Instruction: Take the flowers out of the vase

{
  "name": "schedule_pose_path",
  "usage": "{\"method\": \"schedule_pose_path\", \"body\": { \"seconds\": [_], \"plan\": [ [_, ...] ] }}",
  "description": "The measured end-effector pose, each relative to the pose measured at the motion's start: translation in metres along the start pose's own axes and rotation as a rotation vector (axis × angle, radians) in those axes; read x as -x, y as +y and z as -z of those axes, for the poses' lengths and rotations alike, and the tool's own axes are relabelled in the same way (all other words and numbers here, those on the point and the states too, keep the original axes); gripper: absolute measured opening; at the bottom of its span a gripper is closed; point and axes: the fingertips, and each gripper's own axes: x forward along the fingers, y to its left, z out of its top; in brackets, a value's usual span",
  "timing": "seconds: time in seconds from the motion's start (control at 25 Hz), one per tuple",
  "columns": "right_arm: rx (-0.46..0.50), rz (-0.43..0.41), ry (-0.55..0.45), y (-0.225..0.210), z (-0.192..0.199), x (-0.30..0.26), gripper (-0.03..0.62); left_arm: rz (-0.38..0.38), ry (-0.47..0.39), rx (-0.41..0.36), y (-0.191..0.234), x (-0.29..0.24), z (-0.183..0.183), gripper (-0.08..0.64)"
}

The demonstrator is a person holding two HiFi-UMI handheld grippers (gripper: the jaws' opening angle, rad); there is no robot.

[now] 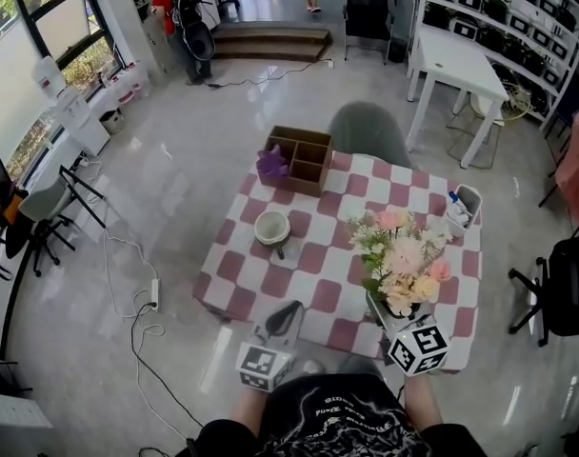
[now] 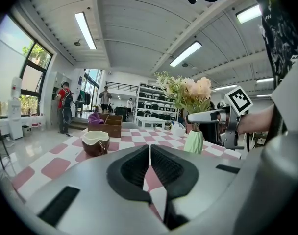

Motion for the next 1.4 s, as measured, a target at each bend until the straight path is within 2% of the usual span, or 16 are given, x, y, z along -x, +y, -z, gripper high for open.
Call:
{"method": "schedule_pose_path", "body": {
  "seconds": [0.08, 0.24, 0.32, 0.96, 1.16, 1.4],
  "plan": [
    [0.020, -0.003, -0.016, 0.000, -0.004, 0.001, 0.219, -0.004, -0.002, -0.001, 0.002, -0.001, -0.001, 0.020],
    [0.035, -0.012, -0.027, 0.002, -0.008, 0.000, 0.147, -0.002, -0.003, -0.005, 0.002, -0.001, -0.004, 0.020],
    [0.051, -0.020, -0.037, 0.005, -0.009, 0.000, 0.132, -0.004, -0.003, -0.008, 0.004, -0.001, -0.004, 0.020],
    [0.084, -0.061, -0.190, 0.012, -0.052, 0.009, 0.117, -0.035, -0.002, -0.012, 0.012, 0.002, -0.002, 0.020],
    [0.055, -0.060, -0.243, 0.010, -0.069, 0.012, 0.101, -0.026, -0.006, -0.015, 0.009, -0.001, -0.002, 0.020],
    [0.065, -0.066, -0.272, 0.013, -0.084, 0.017, 0.092, -0.011, 0.000, -0.011, 0.004, -0.002, 0.001, 0.020]
  ]
}}
